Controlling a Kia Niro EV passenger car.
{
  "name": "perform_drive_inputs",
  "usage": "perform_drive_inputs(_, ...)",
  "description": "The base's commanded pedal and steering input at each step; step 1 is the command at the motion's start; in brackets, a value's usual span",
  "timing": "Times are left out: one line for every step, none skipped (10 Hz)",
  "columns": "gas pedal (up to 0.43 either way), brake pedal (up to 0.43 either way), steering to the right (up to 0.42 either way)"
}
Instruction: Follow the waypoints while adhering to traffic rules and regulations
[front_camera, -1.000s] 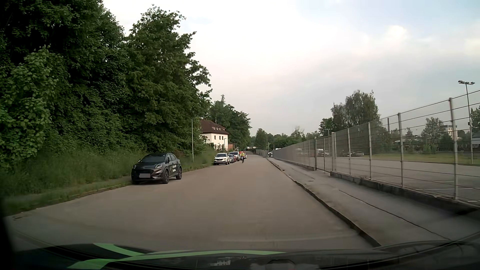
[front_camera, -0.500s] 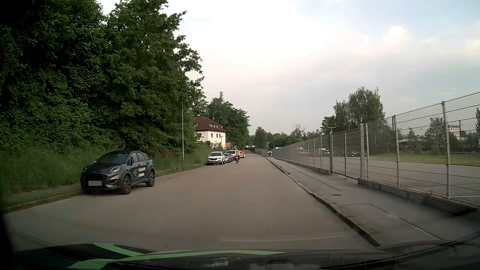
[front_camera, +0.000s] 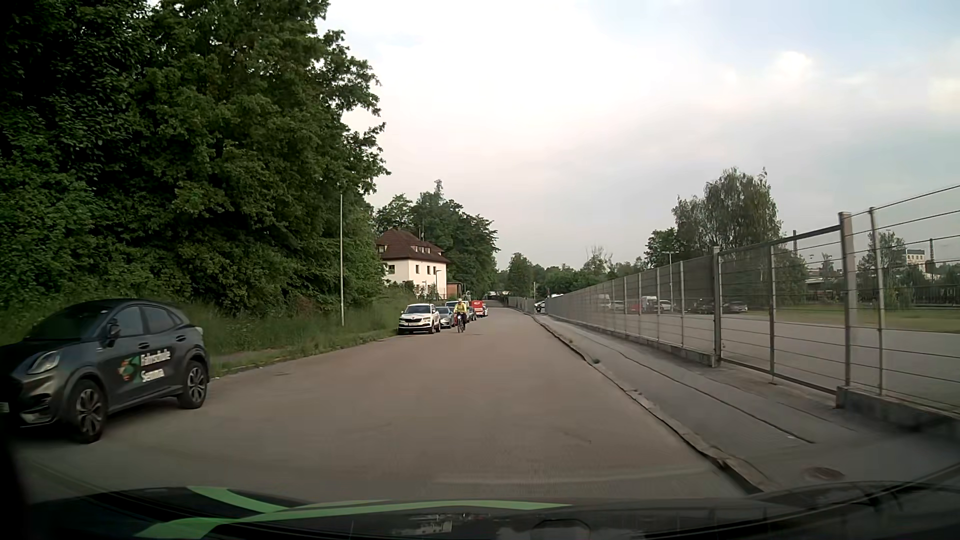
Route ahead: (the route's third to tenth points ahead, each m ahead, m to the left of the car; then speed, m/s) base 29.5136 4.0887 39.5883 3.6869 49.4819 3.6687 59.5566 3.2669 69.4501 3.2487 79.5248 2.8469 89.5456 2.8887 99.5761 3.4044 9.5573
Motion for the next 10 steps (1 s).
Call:
perform_drive_inputs(0.047, 0.000, 0.000)
perform_drive_inputs(0.047, 0.000, 0.000)
perform_drive_inputs(0.047, 0.000, -0.002)
perform_drive_inputs(0.047, 0.000, -0.004)
perform_drive_inputs(0.047, 0.000, -0.005)
perform_drive_inputs(0.047, 0.000, -0.005)
perform_drive_inputs(0.059, 0.000, -0.005)
perform_drive_inputs(0.079, 0.000, -0.005)
perform_drive_inputs(0.079, 0.000, -0.005)
perform_drive_inputs(0.079, 0.000, -0.005)
